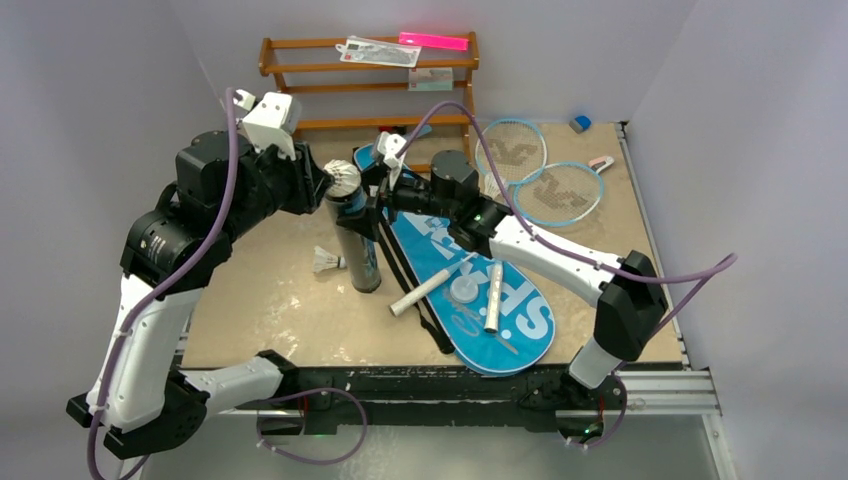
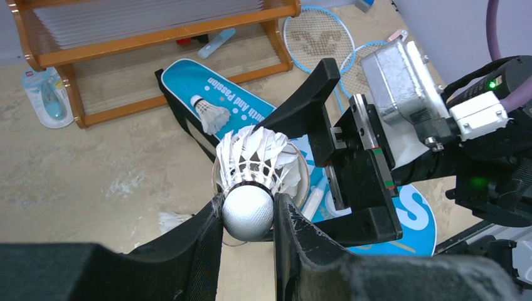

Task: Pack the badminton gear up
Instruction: Place the shuttlecock at the shuttle tube.

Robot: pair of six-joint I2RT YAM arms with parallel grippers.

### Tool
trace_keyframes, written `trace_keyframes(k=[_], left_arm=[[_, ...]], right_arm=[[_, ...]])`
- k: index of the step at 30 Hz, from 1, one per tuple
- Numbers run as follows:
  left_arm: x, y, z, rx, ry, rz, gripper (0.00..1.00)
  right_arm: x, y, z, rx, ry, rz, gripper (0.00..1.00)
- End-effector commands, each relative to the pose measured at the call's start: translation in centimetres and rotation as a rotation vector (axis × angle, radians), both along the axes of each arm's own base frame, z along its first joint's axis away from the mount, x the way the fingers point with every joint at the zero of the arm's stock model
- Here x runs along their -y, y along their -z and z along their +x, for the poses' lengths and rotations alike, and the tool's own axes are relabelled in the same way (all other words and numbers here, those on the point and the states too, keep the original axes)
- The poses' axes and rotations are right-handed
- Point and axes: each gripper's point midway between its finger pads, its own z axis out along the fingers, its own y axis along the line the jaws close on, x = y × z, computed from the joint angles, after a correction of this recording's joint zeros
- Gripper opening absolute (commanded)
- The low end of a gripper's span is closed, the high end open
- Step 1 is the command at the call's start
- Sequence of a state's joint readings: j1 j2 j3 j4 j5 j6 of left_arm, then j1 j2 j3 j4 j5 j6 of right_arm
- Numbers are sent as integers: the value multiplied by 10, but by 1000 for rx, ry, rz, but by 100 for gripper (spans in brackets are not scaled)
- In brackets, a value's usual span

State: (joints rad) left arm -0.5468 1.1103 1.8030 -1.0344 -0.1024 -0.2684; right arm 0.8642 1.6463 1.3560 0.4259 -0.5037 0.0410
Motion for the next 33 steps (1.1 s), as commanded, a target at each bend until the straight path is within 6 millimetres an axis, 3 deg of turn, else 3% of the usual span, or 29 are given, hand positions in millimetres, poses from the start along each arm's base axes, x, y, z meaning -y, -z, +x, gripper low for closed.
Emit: trace_keyframes(k=[1,20,24,27,33], left_arm=[[3,-17,-5,44,31,-16,0],[1,-23,-10,58,39,-29,0],[1,-24,-10,62,39,-30,0],[2,-21,-10,54,42,-27,0],[2,-22,-11,56,46,-31,0]], right_arm=[[14,-63,-6,104,37,78,99],[38,-122,-17,329,50,87,98],[38,-129,-19,335,45,98,94],[38,-138,-17,366,51,105,99],[27,-140,-22,380,-32,47,99]])
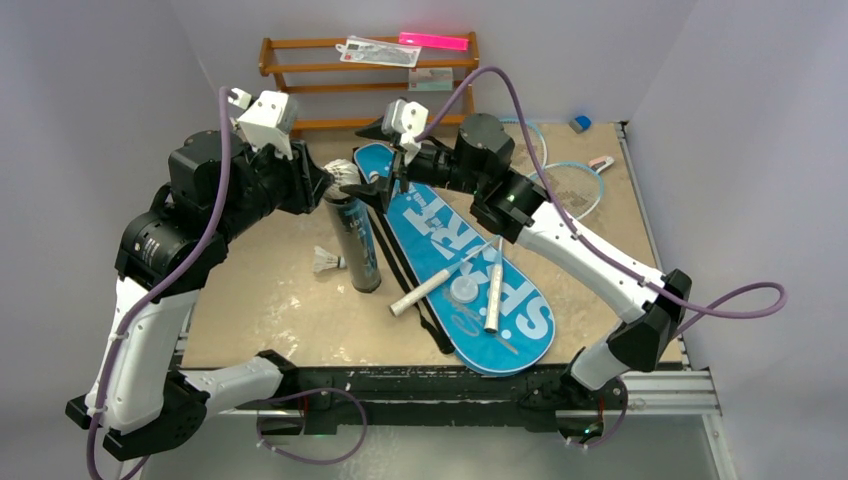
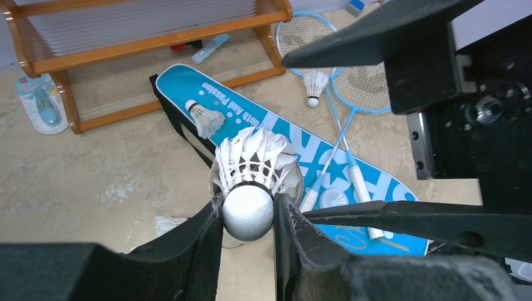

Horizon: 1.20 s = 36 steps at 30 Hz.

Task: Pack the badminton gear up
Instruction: Place the shuttlecock at the shuttle tube.

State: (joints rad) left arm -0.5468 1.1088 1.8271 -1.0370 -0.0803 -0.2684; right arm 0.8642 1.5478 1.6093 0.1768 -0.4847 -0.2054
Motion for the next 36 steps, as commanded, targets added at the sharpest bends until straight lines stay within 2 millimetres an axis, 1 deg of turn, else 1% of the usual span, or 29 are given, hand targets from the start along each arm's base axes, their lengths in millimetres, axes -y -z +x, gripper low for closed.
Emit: trace_keyframes(k=[1,5,10,18,24,28,31,36], left_arm=[[0,-14,-6,43,25,-15,0],[0,-17,-7,53,28,-20,0],[0,-14,-7,43,29,-13,0],[-1,-18,-9,52,30,-20,0],[-1,-20,-11,56,31,-23,0],[0,-20,-11,54,36,-23,0],[0,-20,-11,51,40,-24,0],[1,-19,-13,47,49,-25,0]], right_arm=[[-3,-26,-15,76,-76,-2,99],[-7,-22,-18,94,-104,-25,99],[-18,-11,-21,130,-121,-76,99],[-30,0,-6,166,-51,-125,99],[-31,4,-4,175,-36,-130,99],[-30,3,-6,179,-38,-127,89],[-30,2,-6,183,-35,-124,87],[-29,1,-8,190,-39,-118,75]])
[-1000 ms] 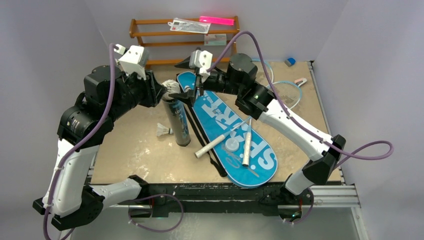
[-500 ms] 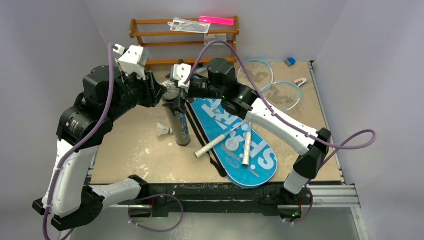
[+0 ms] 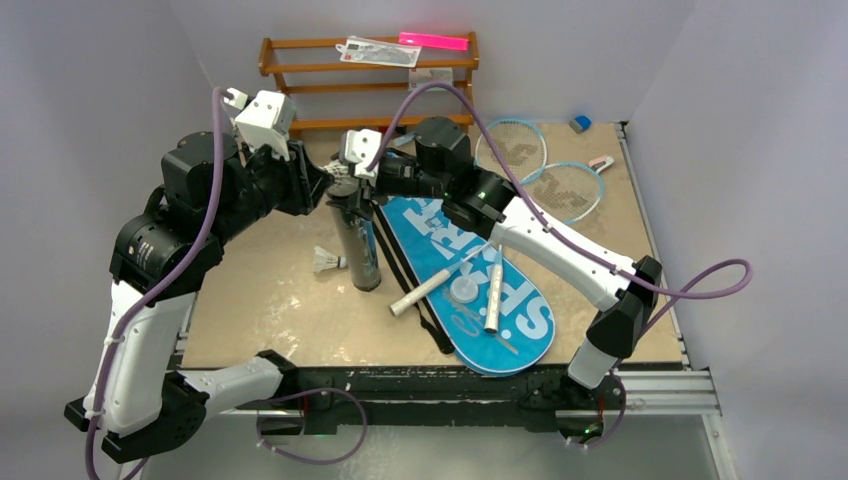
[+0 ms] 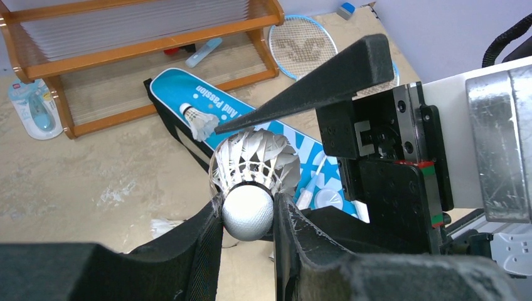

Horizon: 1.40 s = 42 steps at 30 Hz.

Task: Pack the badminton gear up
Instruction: Place the shuttlecock at the shuttle tube.

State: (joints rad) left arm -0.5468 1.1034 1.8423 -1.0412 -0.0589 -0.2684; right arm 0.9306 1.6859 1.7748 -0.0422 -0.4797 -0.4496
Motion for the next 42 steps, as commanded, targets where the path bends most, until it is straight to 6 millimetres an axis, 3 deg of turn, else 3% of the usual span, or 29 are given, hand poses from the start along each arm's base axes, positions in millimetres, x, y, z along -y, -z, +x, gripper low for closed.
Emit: trace_keyframes(k=[1,14,22,27,32,36,42], left_arm=[[0,-13,-8,37,29,-12,0],[0,-8,-8,12,29,-1,0],[1,3,-3,-19,19,22,0],[2,10,0,-42,14,38,0],[1,13,2,-53,5,47,0],[0,12,3,-48,0,48,0],[1,17,4,-66,-2,64,0]], right_arm=[[8,-35,-6,68,9,71,73],[7,-33,-13,65,-15,67,62],[8,-31,-15,59,-19,66,66],[11,-32,-17,54,-17,68,81],[16,-44,-18,78,-1,106,93],[19,-46,-20,76,3,109,99],[30,-38,-23,70,28,104,99]])
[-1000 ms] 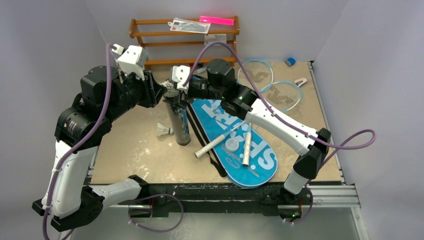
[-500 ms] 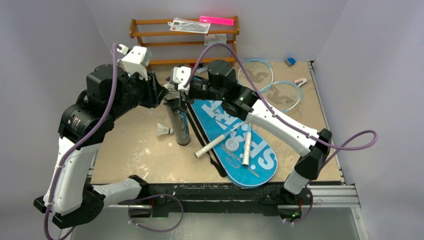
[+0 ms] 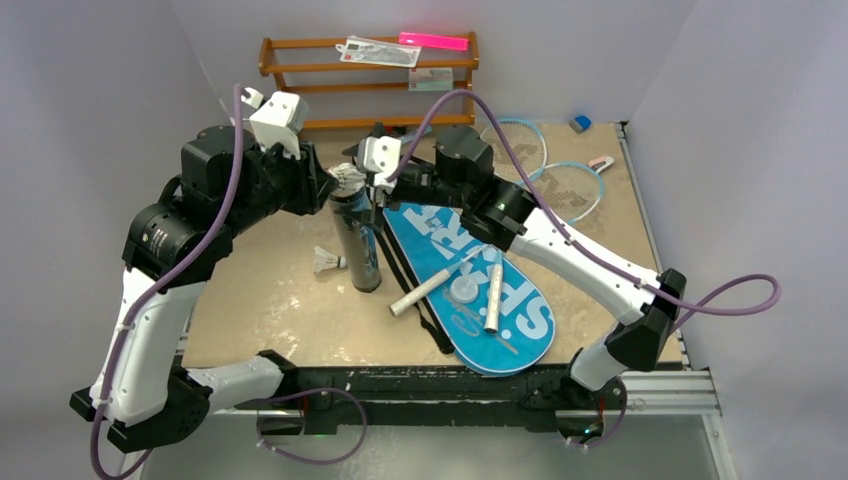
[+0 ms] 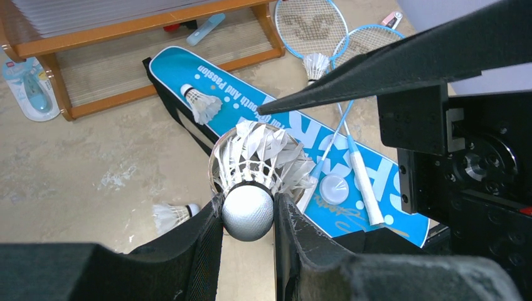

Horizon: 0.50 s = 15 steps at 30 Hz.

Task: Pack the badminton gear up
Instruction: Place the shuttlecock at the shuttle tube.

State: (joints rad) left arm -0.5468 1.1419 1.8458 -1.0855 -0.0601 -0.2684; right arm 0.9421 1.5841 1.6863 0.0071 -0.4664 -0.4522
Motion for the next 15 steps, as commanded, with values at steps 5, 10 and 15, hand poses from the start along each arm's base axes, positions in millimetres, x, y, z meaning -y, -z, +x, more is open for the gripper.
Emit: trace_keyframes(k=[5,10,15], left_arm=[[-3,1,-1,-9,-3,34,0],[-3,5,0,-26,-4,45,0],[-2,1,-2,-14,1,28,0]], right_arm=[[27,-14,-12,13,45,59,95],[33,-8,-14,-3,61,58,97],[30,-7,-10,-4,69,57,97]])
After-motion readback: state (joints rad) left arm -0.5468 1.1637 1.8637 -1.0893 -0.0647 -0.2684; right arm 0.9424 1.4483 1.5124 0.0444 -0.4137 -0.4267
